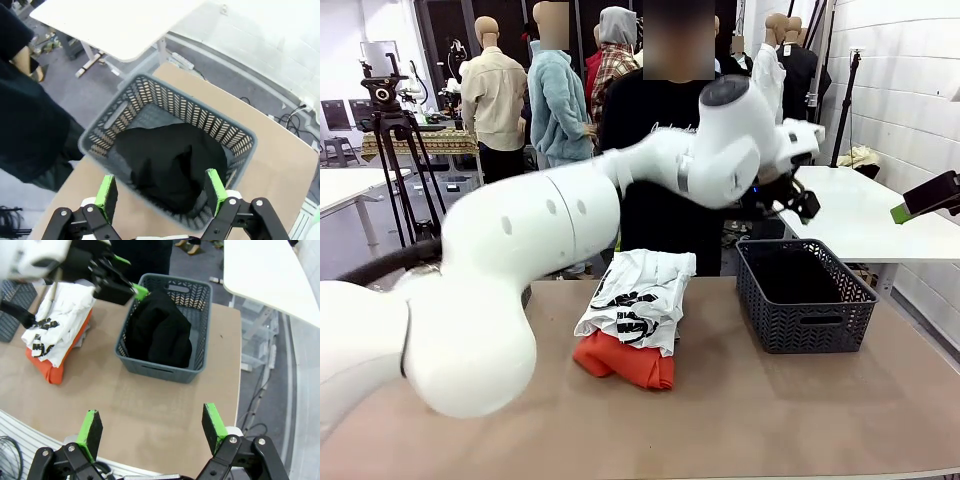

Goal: Sort the tops and bottoms.
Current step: Lift clothes from the center of the table with your right hand.

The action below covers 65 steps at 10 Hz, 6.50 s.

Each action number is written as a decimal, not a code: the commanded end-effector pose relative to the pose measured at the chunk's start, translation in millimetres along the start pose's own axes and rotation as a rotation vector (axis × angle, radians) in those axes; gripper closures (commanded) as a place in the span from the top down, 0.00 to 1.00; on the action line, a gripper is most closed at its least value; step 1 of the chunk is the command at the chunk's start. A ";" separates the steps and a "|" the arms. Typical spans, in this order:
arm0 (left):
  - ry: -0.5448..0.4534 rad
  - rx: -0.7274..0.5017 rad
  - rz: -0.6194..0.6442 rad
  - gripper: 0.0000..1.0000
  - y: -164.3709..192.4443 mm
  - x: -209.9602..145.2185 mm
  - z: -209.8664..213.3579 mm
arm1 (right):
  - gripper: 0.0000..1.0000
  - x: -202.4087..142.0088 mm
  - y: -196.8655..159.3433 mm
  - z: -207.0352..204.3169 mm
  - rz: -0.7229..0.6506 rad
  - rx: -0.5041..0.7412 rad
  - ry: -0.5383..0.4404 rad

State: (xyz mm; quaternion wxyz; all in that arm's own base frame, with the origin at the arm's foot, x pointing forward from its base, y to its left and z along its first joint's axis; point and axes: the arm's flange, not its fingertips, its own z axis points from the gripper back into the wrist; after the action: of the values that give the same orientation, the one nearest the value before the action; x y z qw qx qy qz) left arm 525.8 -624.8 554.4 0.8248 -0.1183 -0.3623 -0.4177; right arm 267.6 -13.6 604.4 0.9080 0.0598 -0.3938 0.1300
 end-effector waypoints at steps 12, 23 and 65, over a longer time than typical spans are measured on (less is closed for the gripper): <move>0.146 0.106 0.036 0.91 25.9 24.3 99.5 | 1.00 -0.5 0.4 -1.3 0.002 -0.001 0.008; 0.249 0.237 0.301 0.91 166.6 14.6 236.4 | 1.00 -0.5 0.4 -1.3 0.002 -0.001 0.008; 0.242 0.303 0.644 0.91 234.0 -331.5 379.1 | 1.00 -0.5 0.4 -1.3 0.002 -0.001 0.008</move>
State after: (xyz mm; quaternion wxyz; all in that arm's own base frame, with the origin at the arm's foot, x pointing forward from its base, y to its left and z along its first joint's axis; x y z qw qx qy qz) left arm 400.3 -113.6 625.0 0.9644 -0.0181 -0.2572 -0.0579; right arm 267.4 -14.0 604.4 0.9081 0.0597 -0.3937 0.1296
